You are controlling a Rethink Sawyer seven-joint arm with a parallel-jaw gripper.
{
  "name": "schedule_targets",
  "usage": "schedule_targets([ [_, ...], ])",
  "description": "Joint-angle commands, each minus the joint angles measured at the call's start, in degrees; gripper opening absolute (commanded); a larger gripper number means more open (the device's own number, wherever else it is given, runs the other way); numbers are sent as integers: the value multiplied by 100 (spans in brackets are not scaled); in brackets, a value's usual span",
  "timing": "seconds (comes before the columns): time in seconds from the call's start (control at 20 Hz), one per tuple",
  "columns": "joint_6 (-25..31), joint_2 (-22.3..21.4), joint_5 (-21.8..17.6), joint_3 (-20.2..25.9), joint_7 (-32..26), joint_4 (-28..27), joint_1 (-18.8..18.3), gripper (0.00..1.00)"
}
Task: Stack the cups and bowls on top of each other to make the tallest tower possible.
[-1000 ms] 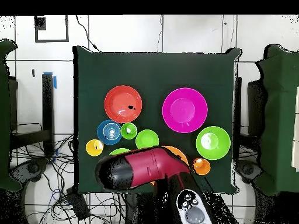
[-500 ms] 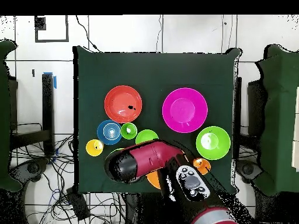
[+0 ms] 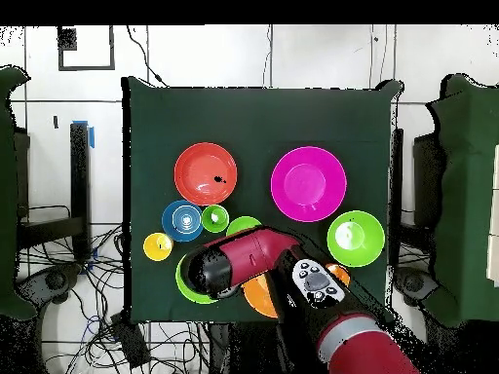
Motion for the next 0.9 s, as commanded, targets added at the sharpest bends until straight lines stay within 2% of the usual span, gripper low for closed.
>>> schedule_targets([
  [0.05,-342,544,-612,-46,-134,-813,-105,100],
  [0.6,-42,729,-669,115,-442,-1123,-272,100],
  [0.9,146,721,-731,127,-576,-1338,-234,100],
])
